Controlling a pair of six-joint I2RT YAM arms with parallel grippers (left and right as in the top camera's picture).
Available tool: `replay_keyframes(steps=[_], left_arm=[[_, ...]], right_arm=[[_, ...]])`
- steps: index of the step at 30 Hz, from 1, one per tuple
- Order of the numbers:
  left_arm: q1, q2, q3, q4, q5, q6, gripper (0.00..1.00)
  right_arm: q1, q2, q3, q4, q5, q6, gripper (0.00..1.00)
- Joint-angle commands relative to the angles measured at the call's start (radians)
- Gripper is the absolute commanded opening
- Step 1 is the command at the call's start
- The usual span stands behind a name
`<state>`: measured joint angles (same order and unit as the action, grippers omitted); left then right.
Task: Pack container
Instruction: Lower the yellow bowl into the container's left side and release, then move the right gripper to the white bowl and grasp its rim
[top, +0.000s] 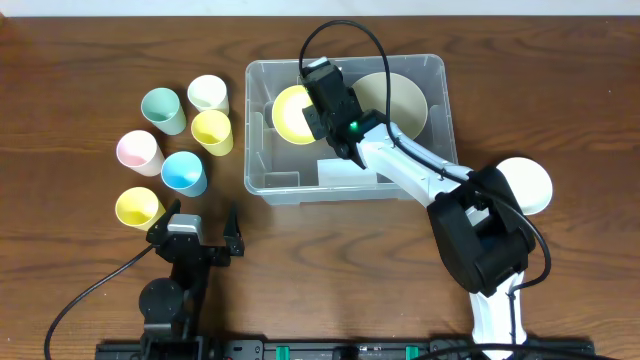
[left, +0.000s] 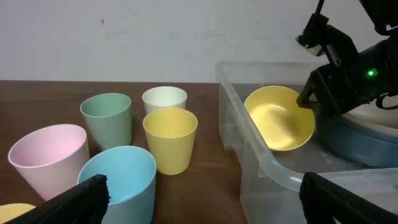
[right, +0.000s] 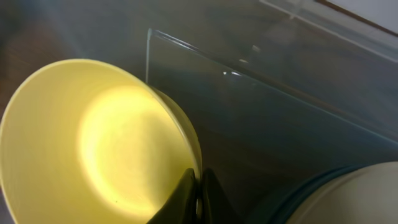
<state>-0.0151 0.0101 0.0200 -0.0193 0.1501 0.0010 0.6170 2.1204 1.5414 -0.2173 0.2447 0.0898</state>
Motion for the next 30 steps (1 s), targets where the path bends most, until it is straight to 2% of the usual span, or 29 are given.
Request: replay_keyframes(steps=[1,11,17,24,27,30], left_arm=[[0.003,-0.006,-0.016,-0.034,0.011,0.010,0.98],[0.003,-0.006,-0.016,-0.034,0.011,0.010,0.98],[0.003,-0.006,-0.016,-0.033,0.011,0.010,0.98],[0.003,-0.006,-0.016,-0.034,0.011,0.010,0.98],[0.003,-0.006,-0.016,-0.033,0.011,0.010,0.98],[0.003,-0.006,-0.016,-0.034,0.011,0.010,0.98]], right_arm=[[-0.012,0.009,0.002,0.000,0.021,0.010,0.08],[-0.016,0.009,0.002,-0.002,0.021,0.007,0.11],[-0.013,-0.002,0.027,0.003,0.021,-0.020,0.22],[0.005,-0.105,0.242,-0.280,0.010,0.011,0.25],[-0.019,-0.190,0.319,-0.406,0.012,0.050,0.32],[-0.077,-0.289,0.348,-0.527,0.015,0.119,0.45]])
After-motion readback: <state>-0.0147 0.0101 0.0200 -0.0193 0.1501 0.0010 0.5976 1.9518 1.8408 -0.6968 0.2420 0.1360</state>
